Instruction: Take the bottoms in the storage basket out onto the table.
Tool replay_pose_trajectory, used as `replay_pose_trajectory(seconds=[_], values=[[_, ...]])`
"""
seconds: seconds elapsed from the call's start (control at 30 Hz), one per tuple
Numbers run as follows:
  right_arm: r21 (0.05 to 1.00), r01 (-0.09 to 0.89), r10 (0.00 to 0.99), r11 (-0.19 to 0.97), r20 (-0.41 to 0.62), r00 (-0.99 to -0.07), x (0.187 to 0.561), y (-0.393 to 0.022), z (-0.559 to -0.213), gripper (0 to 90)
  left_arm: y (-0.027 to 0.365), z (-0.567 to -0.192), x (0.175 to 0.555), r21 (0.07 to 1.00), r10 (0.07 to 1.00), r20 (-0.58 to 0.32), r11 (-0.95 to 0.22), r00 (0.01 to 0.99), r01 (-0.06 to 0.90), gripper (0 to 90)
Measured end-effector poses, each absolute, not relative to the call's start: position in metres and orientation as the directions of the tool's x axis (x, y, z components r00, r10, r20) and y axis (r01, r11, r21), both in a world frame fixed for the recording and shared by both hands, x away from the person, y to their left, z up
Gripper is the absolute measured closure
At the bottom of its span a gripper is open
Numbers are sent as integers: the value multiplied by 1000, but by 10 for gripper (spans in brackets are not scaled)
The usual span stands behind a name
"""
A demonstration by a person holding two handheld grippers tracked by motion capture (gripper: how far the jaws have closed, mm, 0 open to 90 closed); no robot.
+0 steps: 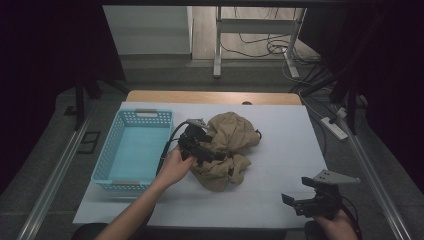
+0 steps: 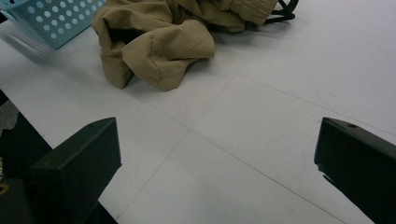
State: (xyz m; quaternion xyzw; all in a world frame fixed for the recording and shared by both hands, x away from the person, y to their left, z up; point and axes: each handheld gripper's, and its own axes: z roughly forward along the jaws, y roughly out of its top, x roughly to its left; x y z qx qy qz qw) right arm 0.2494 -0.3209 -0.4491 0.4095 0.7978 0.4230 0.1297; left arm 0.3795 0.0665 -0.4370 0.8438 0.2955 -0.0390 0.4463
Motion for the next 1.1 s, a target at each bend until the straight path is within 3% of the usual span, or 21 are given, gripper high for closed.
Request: replay_pose_trajectory(seconds=[1.1], values=[[781, 534, 764, 324, 117, -634, 249, -318, -449, 3, 82, -422, 356, 753, 480, -285, -424, 830, 504, 10]])
